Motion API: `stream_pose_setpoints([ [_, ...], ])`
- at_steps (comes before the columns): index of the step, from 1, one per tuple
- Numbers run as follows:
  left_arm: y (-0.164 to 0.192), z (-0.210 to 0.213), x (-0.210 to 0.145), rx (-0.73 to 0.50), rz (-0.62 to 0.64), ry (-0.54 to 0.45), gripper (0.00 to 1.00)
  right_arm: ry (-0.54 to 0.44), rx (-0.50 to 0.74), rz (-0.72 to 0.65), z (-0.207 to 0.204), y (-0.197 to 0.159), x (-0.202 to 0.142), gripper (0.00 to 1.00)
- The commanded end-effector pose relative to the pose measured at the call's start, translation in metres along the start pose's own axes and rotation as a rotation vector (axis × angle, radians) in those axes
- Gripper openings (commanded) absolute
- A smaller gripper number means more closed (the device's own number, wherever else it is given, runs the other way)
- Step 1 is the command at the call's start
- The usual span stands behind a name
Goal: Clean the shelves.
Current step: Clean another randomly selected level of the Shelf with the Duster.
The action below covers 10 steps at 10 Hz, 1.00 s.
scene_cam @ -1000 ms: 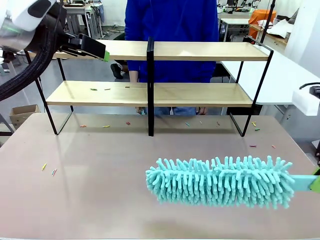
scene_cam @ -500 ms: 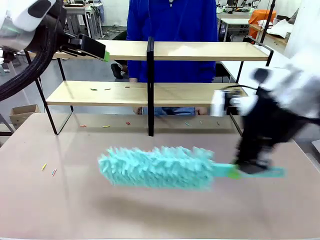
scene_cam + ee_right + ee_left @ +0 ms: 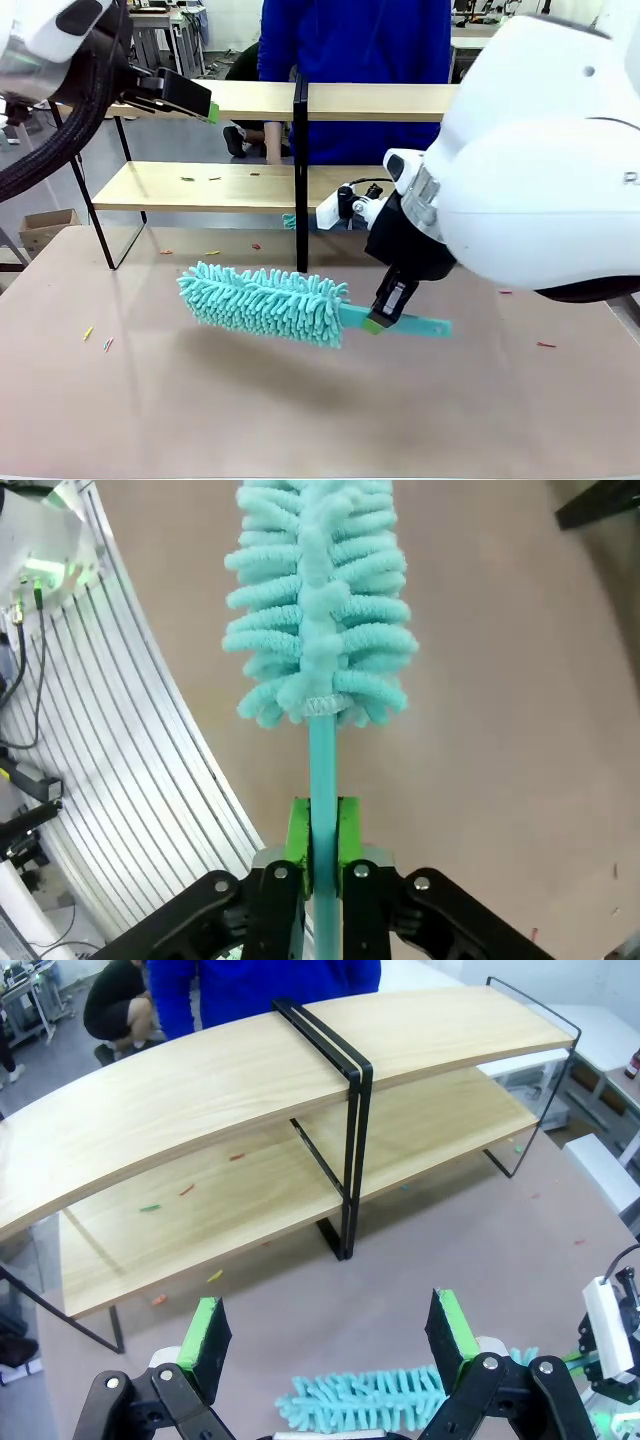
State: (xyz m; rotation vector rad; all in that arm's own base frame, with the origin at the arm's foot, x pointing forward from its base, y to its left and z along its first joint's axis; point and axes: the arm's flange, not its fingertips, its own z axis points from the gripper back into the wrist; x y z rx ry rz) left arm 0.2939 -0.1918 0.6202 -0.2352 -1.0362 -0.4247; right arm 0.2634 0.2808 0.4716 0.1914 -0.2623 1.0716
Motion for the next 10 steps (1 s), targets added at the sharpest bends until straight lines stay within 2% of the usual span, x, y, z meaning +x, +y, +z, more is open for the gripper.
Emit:
stream_pose_setpoints([
  [1, 0.0, 0.0, -0.001, 0.001, 0.001, -0.002, 1.0, 0.009, 0.0, -0.004, -0.006, 0.001, 0.005, 0.12],
  [2, 0.0, 0.0, -0.001, 0.001, 0.001, -0.002, 1.0, 0.042, -0.083, -0.121, -0.014, 0.004, 0.019, 0.12],
  [3, 0.0, 0.0, -0.001, 0.001, 0.001, -0.002, 1.0, 0.045, -0.094, -0.207, -0.036, -0.008, 0.042, 0.12],
  [5, 0.0, 0.0, -0.001, 0.001, 0.001, -0.002, 1.0, 0.033, -0.112, -0.243, -0.055, -0.022, 0.072, 0.12],
  [7, 0.0, 0.0, -0.001, 0.001, 0.001, -0.002, 1.0, -0.025, -0.123, -0.319, -0.07, -0.026, 0.094, 0.12],
  [9, 0.0, 0.0, -0.001, 0.001, 0.001, -0.002, 1.0, -0.057, -0.177, -0.458, -0.081, -0.027, 0.111, 0.12],
  [10, 0.0, 0.0, -0.001, 0.001, 0.001, -0.002, 1.0, -0.113, -0.209, -0.559, -0.085, -0.031, 0.119, 0.12],
])
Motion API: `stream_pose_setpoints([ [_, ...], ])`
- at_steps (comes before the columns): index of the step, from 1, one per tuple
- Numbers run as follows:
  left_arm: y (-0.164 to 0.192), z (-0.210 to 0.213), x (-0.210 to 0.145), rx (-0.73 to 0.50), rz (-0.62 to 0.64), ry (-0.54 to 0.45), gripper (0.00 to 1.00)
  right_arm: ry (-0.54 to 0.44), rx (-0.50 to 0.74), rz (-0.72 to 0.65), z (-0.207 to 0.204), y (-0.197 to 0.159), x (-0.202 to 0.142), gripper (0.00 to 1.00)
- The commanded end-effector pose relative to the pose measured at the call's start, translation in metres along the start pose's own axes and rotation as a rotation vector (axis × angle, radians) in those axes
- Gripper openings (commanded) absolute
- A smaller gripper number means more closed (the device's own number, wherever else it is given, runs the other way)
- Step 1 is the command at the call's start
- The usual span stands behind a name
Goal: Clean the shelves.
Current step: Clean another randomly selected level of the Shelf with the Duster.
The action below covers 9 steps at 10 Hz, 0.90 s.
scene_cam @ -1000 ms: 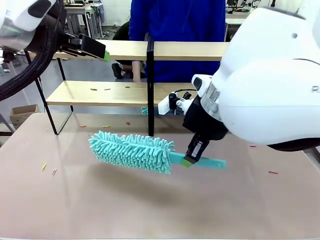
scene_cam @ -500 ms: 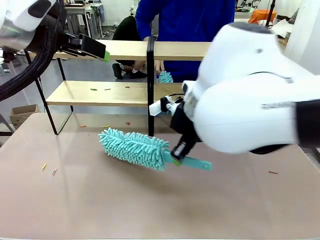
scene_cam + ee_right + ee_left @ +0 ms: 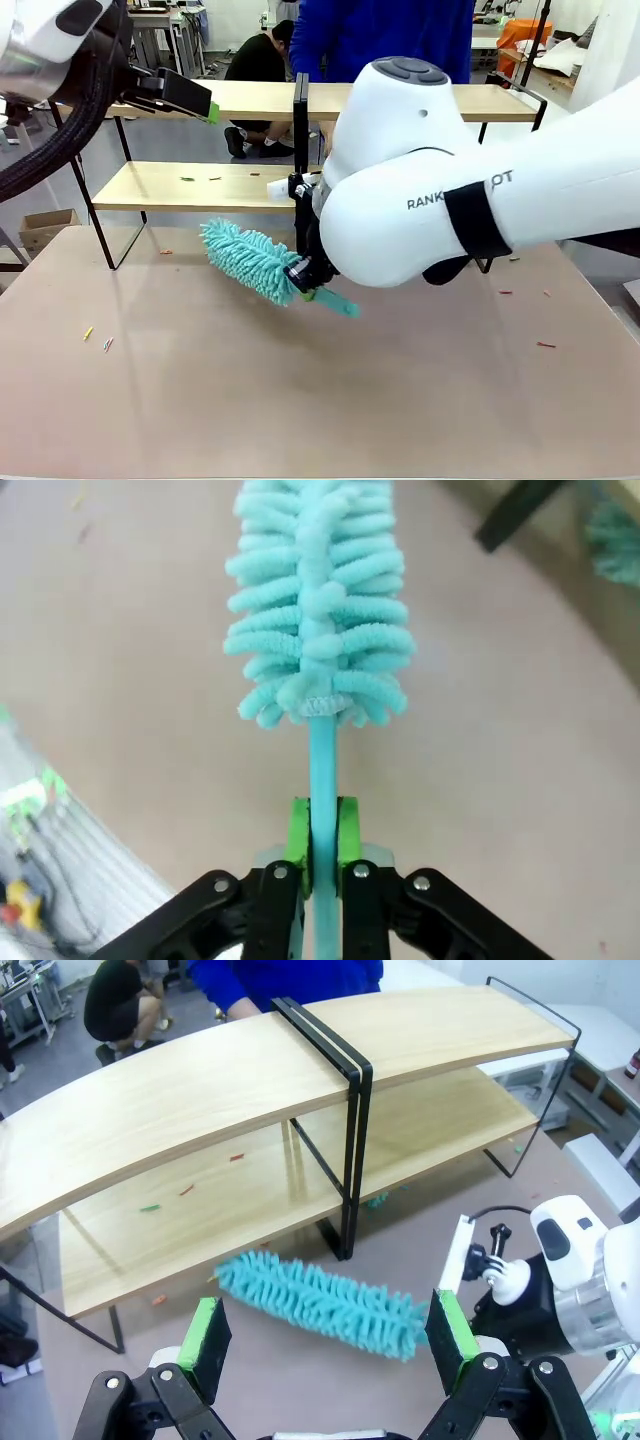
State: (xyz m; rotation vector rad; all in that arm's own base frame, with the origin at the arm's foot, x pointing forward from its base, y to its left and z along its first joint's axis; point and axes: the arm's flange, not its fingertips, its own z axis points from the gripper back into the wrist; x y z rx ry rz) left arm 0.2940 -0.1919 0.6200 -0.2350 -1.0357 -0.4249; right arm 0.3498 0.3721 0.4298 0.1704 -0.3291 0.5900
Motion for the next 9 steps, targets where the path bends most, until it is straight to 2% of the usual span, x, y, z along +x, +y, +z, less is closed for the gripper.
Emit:
stream_pose_setpoints([
  [1, 0.0, 0.001, -0.001, 0.001, 0.001, -0.003, 1.0, -0.078, -0.115, -0.171, -0.015, 0.014, 0.019, 0.12],
  [5, 0.0, 0.001, -0.001, 0.001, 0.001, -0.003, 1.0, -0.065, -0.115, -0.279, -0.045, 0.022, 0.039, 0.12],
  [9, 0.0, 0.001, -0.001, 0.001, 0.001, -0.003, 1.0, -0.027, -0.102, -0.271, -0.07, 0.029, 0.05, 0.12],
])
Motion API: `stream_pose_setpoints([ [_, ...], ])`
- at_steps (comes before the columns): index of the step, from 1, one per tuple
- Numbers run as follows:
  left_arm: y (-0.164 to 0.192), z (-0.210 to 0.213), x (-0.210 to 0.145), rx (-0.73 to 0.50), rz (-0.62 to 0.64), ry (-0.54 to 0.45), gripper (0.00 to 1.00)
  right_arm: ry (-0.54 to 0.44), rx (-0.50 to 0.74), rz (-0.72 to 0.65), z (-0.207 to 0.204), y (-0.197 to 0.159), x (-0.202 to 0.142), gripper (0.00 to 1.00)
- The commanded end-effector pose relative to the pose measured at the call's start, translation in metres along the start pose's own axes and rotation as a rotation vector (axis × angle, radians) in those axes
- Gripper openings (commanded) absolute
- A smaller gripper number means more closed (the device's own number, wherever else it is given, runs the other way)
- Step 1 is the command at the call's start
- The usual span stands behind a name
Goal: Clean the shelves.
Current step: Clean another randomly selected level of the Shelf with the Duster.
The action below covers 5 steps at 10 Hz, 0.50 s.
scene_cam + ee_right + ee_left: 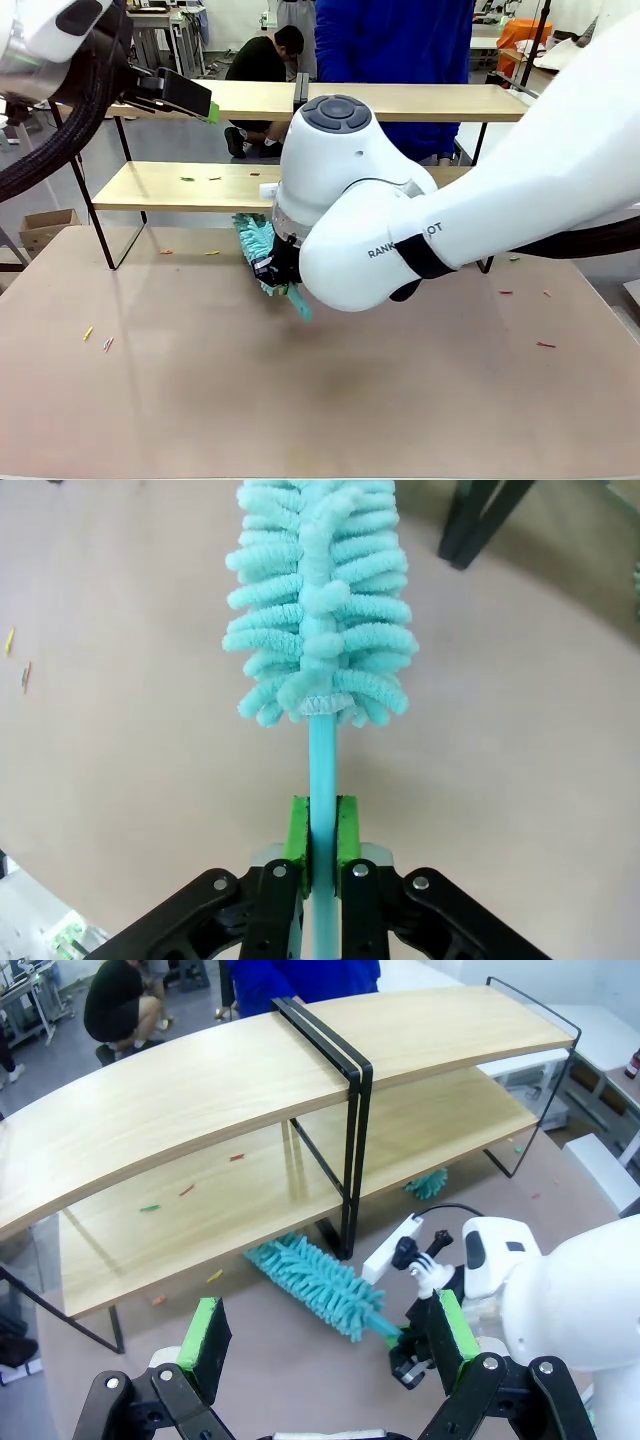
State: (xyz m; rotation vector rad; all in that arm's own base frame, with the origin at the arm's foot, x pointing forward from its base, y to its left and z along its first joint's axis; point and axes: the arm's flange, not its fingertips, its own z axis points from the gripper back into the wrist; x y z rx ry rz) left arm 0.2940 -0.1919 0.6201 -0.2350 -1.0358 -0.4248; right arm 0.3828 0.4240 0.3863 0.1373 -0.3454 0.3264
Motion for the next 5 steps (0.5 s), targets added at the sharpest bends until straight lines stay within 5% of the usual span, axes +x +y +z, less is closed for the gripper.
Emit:
stream_pose_setpoints([
  [1, 0.0, 0.001, -0.001, 0.001, 0.001, -0.003, 1.0, -0.001, -0.004, -0.024, -0.013, 0.015, 0.015, 0.12],
  [5, 0.0, 0.001, -0.001, 0.001, 0.001, -0.003, 1.0, 0.031, 0.084, -0.002, -0.02, 0.029, 0.035, 0.12],
])
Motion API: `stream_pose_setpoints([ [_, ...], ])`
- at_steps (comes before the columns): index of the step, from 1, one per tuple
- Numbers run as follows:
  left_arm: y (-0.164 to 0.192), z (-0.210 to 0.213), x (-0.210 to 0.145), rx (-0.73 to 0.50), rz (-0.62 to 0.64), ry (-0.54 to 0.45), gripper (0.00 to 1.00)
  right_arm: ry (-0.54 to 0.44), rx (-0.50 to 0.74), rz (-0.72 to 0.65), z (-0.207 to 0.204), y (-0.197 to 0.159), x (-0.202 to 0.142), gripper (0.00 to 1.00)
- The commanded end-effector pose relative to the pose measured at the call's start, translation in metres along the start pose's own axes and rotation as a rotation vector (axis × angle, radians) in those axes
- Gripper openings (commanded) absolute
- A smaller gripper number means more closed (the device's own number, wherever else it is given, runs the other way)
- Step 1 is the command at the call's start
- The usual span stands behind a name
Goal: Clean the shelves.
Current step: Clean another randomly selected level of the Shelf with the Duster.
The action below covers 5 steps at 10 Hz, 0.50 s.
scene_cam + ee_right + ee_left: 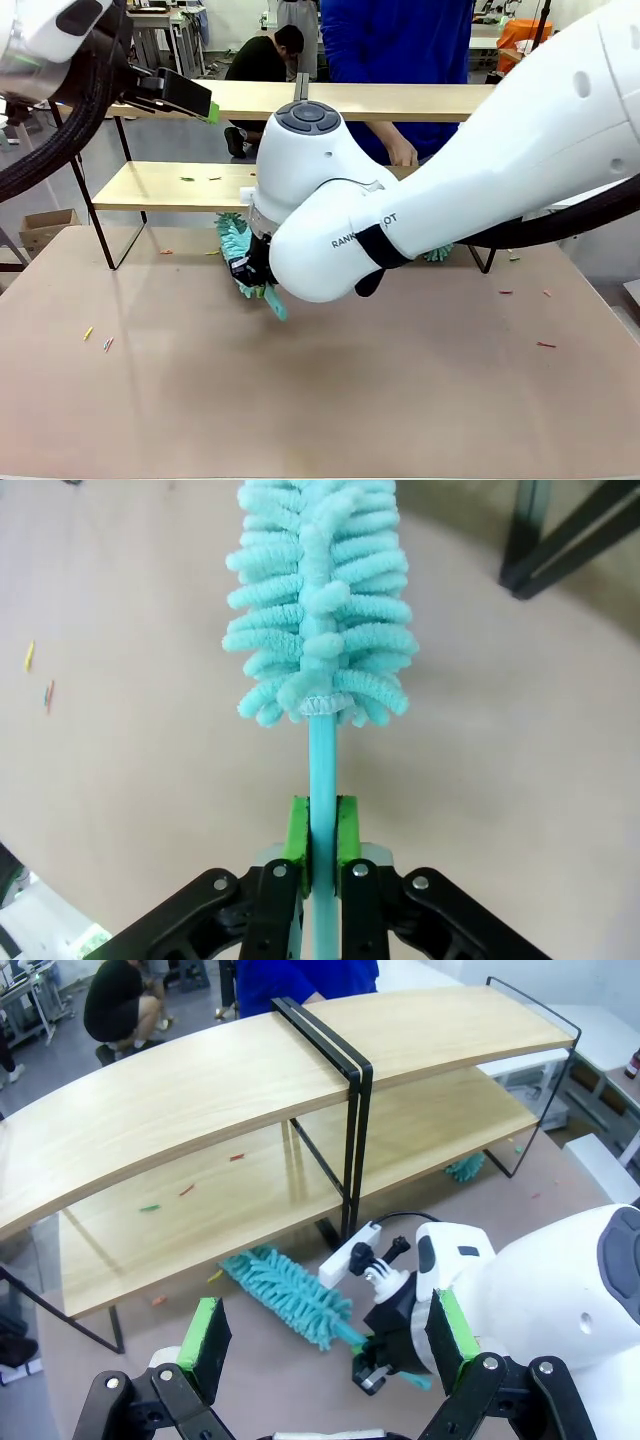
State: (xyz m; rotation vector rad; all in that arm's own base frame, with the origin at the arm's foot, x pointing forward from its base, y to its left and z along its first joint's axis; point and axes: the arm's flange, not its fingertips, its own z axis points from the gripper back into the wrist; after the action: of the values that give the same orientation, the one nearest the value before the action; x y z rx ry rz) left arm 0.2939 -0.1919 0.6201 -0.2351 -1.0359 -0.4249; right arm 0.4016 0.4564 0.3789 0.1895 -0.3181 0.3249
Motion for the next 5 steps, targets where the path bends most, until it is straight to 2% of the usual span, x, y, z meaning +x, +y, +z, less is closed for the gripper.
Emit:
stream_pose_setpoints([
  [1, 0.001, 0.0, -0.001, 0.001, 0.001, -0.003, 1.0, 0.036, 0.062, 0.012, -0.007, 0.007, 0.016, 0.12],
  [5, 0.001, 0.0, -0.001, 0.001, 0.001, -0.003, 1.0, 0.06, 0.171, 0.055, -0.011, 0.017, 0.03, 0.12],
])
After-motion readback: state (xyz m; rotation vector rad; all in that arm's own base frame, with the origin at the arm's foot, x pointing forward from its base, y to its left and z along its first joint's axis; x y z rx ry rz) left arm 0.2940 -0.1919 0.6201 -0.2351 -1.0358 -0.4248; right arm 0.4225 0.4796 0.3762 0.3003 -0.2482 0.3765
